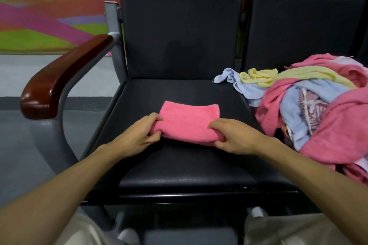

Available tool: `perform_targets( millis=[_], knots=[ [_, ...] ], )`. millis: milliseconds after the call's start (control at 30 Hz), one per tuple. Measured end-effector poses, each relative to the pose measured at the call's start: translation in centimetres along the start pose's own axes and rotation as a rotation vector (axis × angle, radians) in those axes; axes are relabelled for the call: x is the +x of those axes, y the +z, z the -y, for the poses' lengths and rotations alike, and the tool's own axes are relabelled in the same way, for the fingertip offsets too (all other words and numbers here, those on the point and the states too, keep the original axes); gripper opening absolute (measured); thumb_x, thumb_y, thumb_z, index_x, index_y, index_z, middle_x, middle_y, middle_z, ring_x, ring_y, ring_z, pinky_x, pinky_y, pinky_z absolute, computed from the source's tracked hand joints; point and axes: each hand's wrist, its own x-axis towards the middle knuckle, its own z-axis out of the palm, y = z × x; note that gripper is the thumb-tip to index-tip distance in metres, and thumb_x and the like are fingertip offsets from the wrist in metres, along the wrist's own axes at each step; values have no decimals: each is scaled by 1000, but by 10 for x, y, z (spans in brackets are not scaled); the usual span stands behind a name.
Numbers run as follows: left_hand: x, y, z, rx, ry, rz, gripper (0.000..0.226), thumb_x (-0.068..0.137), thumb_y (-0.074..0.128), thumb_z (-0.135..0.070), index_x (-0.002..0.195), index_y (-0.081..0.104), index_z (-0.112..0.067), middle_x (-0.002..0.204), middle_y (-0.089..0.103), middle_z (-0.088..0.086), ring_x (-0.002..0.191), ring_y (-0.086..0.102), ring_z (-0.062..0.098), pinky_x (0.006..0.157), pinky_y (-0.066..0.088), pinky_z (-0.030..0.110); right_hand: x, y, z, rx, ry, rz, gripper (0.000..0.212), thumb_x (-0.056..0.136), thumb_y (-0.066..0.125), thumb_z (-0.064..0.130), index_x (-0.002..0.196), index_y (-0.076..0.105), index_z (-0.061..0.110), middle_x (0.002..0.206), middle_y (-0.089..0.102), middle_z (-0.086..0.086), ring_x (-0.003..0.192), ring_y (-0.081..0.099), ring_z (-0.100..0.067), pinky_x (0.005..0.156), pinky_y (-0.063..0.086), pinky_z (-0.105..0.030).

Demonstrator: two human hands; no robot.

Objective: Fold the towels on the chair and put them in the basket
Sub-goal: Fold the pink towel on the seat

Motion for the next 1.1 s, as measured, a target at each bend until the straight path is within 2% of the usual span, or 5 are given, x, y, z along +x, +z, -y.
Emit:
perform_targets(
  millis=[200, 467, 800, 933, 1100],
  knots=[
    [-5, -9, -18, -165, -126, -127, 17, 94, 54, -22, 109, 49, -24, 101, 60, -6, 93, 58, 12, 85, 45, 29, -7, -13, 8, 226, 56, -46, 18, 85, 56, 20, 103, 57, 17, 86, 57, 4, 79, 52, -16, 72, 38, -29],
    [4, -7, -24, -234, -260, -237, 20, 98, 49, -34, 114, 53, -22, 108, 60, -7, 100, 56, 12, 84, 40, 26, 1, -5, 12, 608, 289, -104, 12, 88, 57, 19, 97, 64, 19, 87, 66, 3, 69, 61, -10, 71, 54, -27],
    [34, -9, -2, -14, -618, -72, 57, 91, 42, -63, 111, 55, -11, 113, 60, 7, 101, 56, 22, 84, 42, 32, 37, 0, -4, 535, 501, 64, 15, 91, 57, 27, 100, 62, 16, 88, 63, -3, 58, 62, -15, 49, 51, -24],
    [25, -24, -2, 2, -742, 308, 72, 85, 44, -71, 114, 62, -7, 115, 60, 7, 103, 59, 23, 88, 44, 30, 42, -2, -11, 440, 443, 113, 11, 87, 61, 32, 96, 65, 28, 101, 67, 3, 88, 62, -12, 76, 48, -26],
    [21, -18, -20, -100, -699, 291, 47, 89, 53, -52, 101, 60, -7, 90, 56, 6, 72, 49, 19, 59, 35, 29, 37, -18, -6, 377, 332, 282, 33, 82, 65, 15, 115, 66, 22, 113, 65, 5, 102, 59, -13, 91, 47, -25]
  ],
)
